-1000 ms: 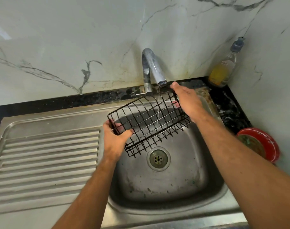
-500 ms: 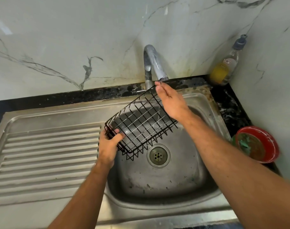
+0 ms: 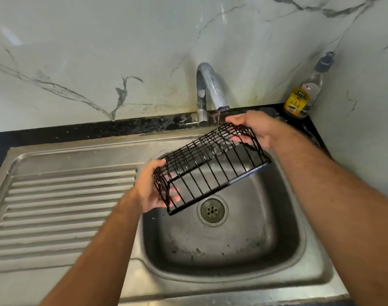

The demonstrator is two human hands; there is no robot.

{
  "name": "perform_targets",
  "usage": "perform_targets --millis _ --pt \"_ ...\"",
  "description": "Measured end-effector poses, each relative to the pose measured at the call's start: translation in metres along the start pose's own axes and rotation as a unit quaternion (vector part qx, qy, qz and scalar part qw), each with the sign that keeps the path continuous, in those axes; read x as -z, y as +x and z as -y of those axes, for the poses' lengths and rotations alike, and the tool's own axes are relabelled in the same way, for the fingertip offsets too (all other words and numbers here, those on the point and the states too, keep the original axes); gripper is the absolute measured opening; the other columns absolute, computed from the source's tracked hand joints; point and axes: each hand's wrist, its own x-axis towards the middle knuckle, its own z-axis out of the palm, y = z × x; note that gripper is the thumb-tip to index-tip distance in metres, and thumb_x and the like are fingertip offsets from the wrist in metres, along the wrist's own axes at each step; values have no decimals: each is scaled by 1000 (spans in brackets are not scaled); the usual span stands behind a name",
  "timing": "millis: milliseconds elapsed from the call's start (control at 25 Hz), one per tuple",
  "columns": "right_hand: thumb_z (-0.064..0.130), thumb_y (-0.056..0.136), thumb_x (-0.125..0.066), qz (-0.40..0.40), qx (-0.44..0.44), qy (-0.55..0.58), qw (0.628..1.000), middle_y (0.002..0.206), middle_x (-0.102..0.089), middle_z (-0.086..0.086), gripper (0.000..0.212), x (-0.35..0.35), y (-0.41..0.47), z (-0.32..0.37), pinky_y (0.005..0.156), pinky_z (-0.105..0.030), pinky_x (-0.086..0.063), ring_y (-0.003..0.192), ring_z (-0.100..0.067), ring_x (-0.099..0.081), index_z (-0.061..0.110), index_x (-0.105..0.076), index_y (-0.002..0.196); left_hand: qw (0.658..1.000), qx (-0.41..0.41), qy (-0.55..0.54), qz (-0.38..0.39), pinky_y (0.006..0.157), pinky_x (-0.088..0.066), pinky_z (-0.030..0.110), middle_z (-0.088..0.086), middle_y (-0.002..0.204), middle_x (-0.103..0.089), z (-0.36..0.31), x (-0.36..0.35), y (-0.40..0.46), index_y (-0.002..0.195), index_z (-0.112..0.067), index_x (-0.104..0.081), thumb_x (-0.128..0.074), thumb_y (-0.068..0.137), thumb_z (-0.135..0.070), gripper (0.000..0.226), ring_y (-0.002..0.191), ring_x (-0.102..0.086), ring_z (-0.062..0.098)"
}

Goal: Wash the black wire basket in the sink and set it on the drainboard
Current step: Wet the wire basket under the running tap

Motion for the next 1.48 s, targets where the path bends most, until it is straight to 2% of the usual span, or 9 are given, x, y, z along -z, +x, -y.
perform_targets --millis 160,280,440,560,680,920,1040,1240,1480 --pt "26 85 -74 78 -2 32 996 132 -60 -23 41 8 6 -5 93 -51 -57 114 -36 -67 2 -71 118 996 68 -56 17 47 -58 33 14 94 -60 -7 -6 -1 126 -3 -66 -57 83 -73 83 76 -64 32" --pt "30 93 -64 69 -21 -78 994 108 -71 -9 33 -7 10 -8 87 -46 -60 100 -21 -69 7 -73 114 992 106 -63 2 42 -57 34 20 113 -55 2 -3 9 127 1 -63 -57 84 -70 84 74 -69 32" --pt "17 98 -51 20 -25 -156 987 110 -70 -12 18 -35 24 -6 84 -42 -62 96 -19 -68 7 -66 102 989 99 -107 -7 59 -61 53 17 121 -59 20 2 26 128 -7 -66 -67 82 -46 61 124 -57 51" --pt "24 99 -51 4 -23 -250 968 116 -67 -12 20 -57 31 3 95 -47 -56 104 -24 -67 10 -64 103 983 151 -101 13 53 -62 47 32 135 -59 31 9 34 132 6 -60 -58 87 -55 76 115 -59 62" --pt "27 101 -46 8 -15 -275 961 116 -64 -13 24 -69 34 10 94 -46 -56 108 -26 -65 9 -60 108 977 179 -115 23 52 -63 38 30 139 -58 37 18 42 132 12 -59 -51 87 -64 89 115 -61 58" --pt "12 99 -47 -74 -56 -115 989 96 -72 -12 13 -29 19 -7 66 -34 -64 84 -17 -73 8 -59 98 991 128 -26 11 47 -61 37 18 116 -69 11 -9 29 114 -6 -74 -47 92 -62 66 97 -69 55" --pt "13 99 -45 -125 -54 -52 989 94 -72 -9 16 -1 16 -16 57 -32 -61 78 -15 -72 9 -60 98 992 121 42 -3 41 -58 37 19 118 -71 -14 -27 21 119 -3 -70 -48 94 -64 70 94 -70 52" --pt "20 103 -48 -123 -77 -29 989 112 -73 -10 26 30 12 -28 58 -34 -61 100 -22 -72 9 -65 120 979 128 157 -28 50 -59 29 30 107 -73 -46 -37 28 114 8 -66 -42 90 -80 94 89 -72 53" --pt "35 102 -53 -47 -85 55 994 113 -67 -18 27 25 2 -17 80 -47 -62 99 -36 -72 16 -71 107 975 176 128 -40 42 -57 27 38 104 -69 -46 -19 38 91 17 -71 -41 88 -83 104 78 -76 42"
